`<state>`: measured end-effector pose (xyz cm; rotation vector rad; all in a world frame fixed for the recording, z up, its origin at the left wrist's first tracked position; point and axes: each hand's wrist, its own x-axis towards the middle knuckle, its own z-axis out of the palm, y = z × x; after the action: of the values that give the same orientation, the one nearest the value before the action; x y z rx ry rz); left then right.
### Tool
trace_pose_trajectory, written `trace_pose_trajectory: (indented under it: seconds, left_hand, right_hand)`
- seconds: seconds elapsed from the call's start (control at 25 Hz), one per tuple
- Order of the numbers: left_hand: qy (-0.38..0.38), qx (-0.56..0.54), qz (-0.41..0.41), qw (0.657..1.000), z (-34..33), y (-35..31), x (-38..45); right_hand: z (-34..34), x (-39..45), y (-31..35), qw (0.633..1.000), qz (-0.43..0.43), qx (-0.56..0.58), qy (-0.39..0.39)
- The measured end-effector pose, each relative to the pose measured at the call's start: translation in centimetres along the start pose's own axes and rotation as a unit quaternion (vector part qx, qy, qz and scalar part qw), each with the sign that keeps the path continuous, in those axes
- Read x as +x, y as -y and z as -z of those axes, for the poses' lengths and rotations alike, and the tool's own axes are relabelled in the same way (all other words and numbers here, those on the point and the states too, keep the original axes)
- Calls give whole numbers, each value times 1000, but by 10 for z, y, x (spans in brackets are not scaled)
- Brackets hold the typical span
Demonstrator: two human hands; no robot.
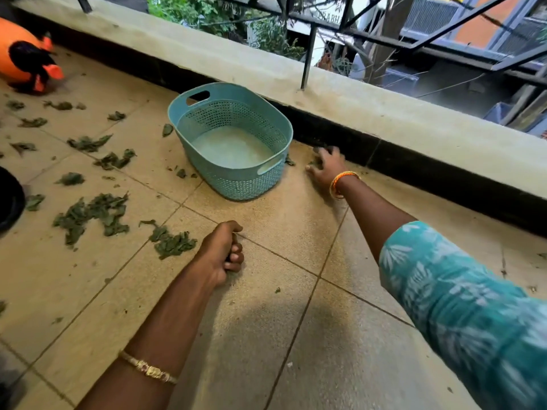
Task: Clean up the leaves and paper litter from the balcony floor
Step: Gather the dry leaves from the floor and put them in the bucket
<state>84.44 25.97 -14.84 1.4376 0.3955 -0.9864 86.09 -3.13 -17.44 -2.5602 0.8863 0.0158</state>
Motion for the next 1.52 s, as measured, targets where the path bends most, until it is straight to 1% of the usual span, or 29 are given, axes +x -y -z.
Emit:
trace_pose_trajectory:
  seconds: [0.08, 0.16, 0.24, 0.28, 0.32, 0.36, 0.4, 0.48, 0.52, 0.56, 0.6, 0.64, 0.76, 0.8, 0.84, 0.88, 0.92, 0.96, 1.04, 1.08, 1.16, 1.24, 1.28, 1.36, 1.44, 1.52]
  left_hand:
    - [9, -13, 3, 1000, 1, -1, 5]
    - [18, -17, 0, 1000, -1, -2, 9]
    - [27, -22, -5, 999, -6, -3, 13]
    - [32, -22, -7, 999, -10, -5, 13]
    - [38, -20, -8, 999, -15, -6, 13]
    - [47, -18, -8, 999, -20, -7, 12]
    - [58, -16, -7, 998, -26, -8, 12]
    - [84, -2, -5, 996, -37, -8, 11]
    - [96, 8, 0, 995, -43, -7, 10]
    - [105, 15, 6, 994, -48, -6, 11]
    - [111, 17, 16, 993, -52, -4, 11]
    - [117, 13, 25, 993, -55, -3, 13]
    - [138, -2, 50, 989, -65, -2, 19]
    - [133, 13, 48, 990, -68, 0, 22]
    - [123, 26, 41, 991, -71, 0, 24]
    - [108, 27, 32, 993, -73, 0, 26]
    - [94, 17, 26, 995, -73, -2, 27]
    - [84, 4, 21, 996, -71, -4, 29]
    - [67, -9, 15, 998, -66, -8, 32]
    - [59, -12, 11, 998, -63, -10, 33]
    - [53, -18, 5, 998, -59, -12, 37]
    - [53, -30, 4, 998, -56, -12, 39]
    - [53, -40, 5, 998, -54, -12, 41]
    - [55, -61, 6, 997, -49, -13, 43]
    - [47, -66, 1, 997, -43, -12, 43]
    - [29, -59, -10, 998, -37, -12, 42]
  right_hand:
    - [-7, 1, 0, 997, 59, -19, -42]
    - [-12, -5, -4, 989, 95, -55, -95]
    - [-11, -9, -8, 985, 96, -73, -122]
    - [-8, -11, -7, 987, 79, -51, -128]
    - [-3, -15, -4, 990, 51, 0, -134]
    - [4, -23, -1, 987, 15, 78, -141]
    - [11, -35, 3, 974, -17, 178, -142]
    - [19, -71, 14, 916, -38, 384, -109]
    - [18, -93, 19, 886, -30, 455, -82]
    - [16, -114, 23, 869, -18, 492, -58]
    - [11, -134, 28, 865, -5, 500, -38]
    - [5, -150, 33, 875, 12, 483, -26]
    - [-10, -173, 44, 932, 76, 355, -13]
    - [-9, -172, 44, 945, 92, 313, 12]
    - [-5, -166, 42, 951, 101, 288, 54]
    - [1, -158, 39, 945, 100, 295, 103]
    - [8, -148, 37, 931, 87, 328, 136]
    - [14, -135, 35, 919, 61, 367, 132]
    - [19, -108, 37, 904, 7, 422, 67]
    - [19, -99, 44, 902, 4, 429, 46]
    - [11, -89, 63, 898, 41, 434, 52]
    - [-3, -88, 80, 891, 68, 440, 85]
    - [-10, -88, 86, 895, 84, 428, 99]
    - [-22, -86, 92, 916, 124, 367, 102]
    - [-27, -72, 94, 950, 141, 271, 65]
    - [-23, -48, 93, 986, 100, 132, 26]
